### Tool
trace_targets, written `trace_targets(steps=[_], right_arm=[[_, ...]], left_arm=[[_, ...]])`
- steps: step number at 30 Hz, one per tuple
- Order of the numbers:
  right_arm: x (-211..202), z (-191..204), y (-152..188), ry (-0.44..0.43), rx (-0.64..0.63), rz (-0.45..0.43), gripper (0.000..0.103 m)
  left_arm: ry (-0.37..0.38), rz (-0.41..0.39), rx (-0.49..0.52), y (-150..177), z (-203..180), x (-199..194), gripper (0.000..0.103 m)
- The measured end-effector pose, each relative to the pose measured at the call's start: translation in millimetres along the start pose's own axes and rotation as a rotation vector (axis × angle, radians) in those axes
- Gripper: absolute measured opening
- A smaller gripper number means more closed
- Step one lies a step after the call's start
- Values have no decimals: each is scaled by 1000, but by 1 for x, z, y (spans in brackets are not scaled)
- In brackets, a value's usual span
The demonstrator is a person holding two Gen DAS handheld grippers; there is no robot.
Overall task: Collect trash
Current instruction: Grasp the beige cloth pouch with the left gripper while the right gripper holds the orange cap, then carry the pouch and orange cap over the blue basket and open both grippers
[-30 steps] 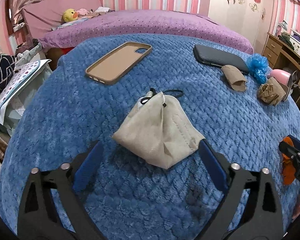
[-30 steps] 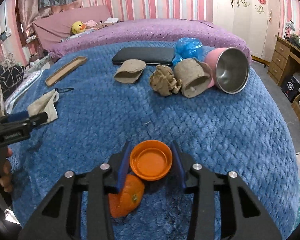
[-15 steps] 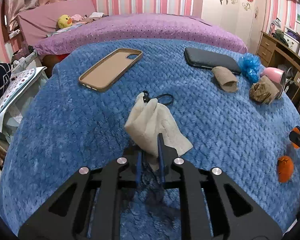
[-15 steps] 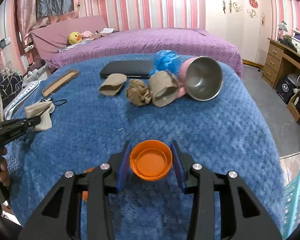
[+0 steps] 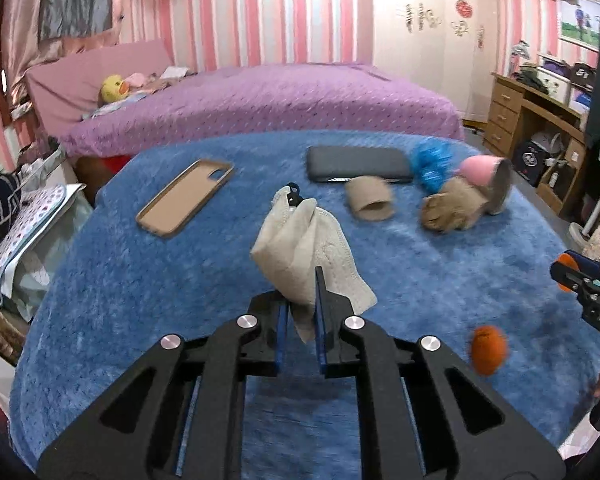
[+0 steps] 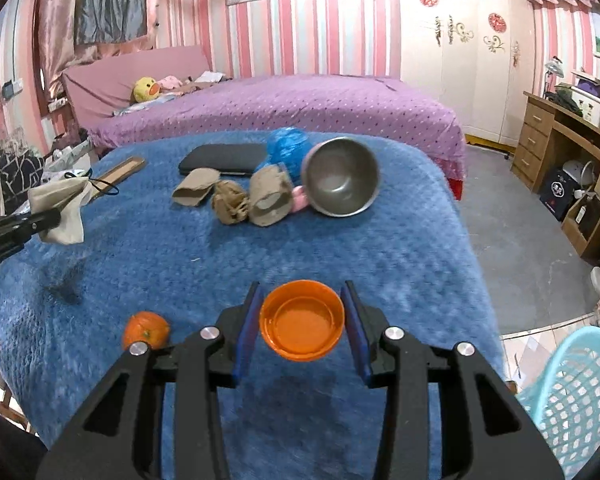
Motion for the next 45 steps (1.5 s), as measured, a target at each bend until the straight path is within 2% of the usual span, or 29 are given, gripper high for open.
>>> trace_targets(steps=[5, 10, 14, 21, 27, 34, 38, 45], right_arm=[[-22, -37, -3, 7, 26, -30, 40], [-50, -90, 0, 68, 40, -65, 40], [-72, -137, 10, 128, 58, -76, 40], [-92, -236, 40, 256, 118, -48, 40], [-99, -291, 66, 332, 171, -17, 40], [-105, -334, 88, 382, 235, 0, 40], [-104, -347, 97, 401, 252, 10, 40], [-103, -362, 111, 419, 268, 24, 40]], left_arm=[[41, -38, 24, -10, -48, -10, 10], [77, -55, 53, -11, -96, -14, 10], [134, -48, 62, -6, -144, -10, 10], [232, -48, 151, 4, -247, -6, 10], [320, -32, 220, 22, -329, 1, 10], [412, 41, 230, 50, -404, 20, 10], [424, 55, 285, 65, -441, 31, 10], [429, 129, 315, 88, -478, 58, 10]])
Point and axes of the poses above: each gripper's, at about its wrist camera, not at the fingertips, and x roughly the way its jaws point, z to its left, y to its underside, the point moved 10 cm from there along x, roughly the way its jaws point, and after that the axes turned 14 degrees about y, right-handed, at the moved point
